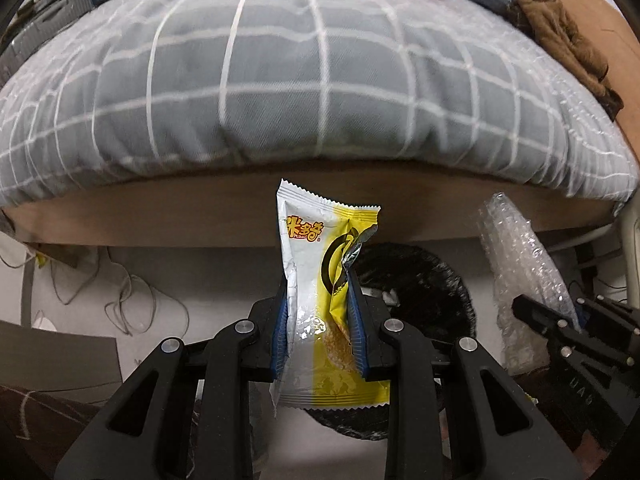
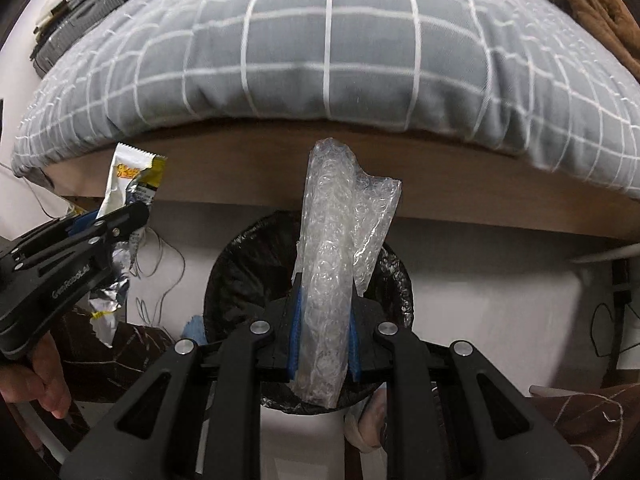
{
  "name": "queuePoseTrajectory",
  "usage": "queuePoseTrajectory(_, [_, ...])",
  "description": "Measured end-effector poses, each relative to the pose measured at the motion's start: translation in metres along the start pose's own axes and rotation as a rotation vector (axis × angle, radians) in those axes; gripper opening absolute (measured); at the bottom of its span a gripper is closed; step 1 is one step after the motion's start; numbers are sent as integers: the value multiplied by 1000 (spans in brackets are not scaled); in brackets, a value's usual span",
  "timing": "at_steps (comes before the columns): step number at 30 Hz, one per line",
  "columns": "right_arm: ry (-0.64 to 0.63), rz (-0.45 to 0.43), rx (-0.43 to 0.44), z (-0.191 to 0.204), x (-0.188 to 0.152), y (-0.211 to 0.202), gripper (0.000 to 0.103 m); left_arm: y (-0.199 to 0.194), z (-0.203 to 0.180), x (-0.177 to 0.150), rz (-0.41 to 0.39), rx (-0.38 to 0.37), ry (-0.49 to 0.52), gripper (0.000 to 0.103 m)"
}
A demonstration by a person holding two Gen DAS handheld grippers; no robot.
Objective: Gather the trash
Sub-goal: 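Lift the yellow packet and bubble wrap and carry both down over the bin, then open the right tool over the bin while the left tool drops the yellow packet in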
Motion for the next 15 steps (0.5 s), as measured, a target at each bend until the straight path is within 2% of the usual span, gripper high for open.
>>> queuePoseTrajectory(6, [-1,41,-8,13,-4,17,18,10,26,-17,37,12,-47,25])
queuePoseTrajectory(10, [-10,40,-20,26,-4,22,25,7,39,-21,38,16,-76,25])
queuePoseTrajectory(15, [-12,21,-24,27,0,23,49,7,40,-25,42,11,-78,25])
Point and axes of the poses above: each gripper's, at about its wrist camera, not at the fingertips, and y roughly the way its jaws point, z to its left, x to its top, the point moved 10 cm from there along y, roughly the way its jaws point, and after that the axes turned 11 degrees about y, right-handed, at the moved point
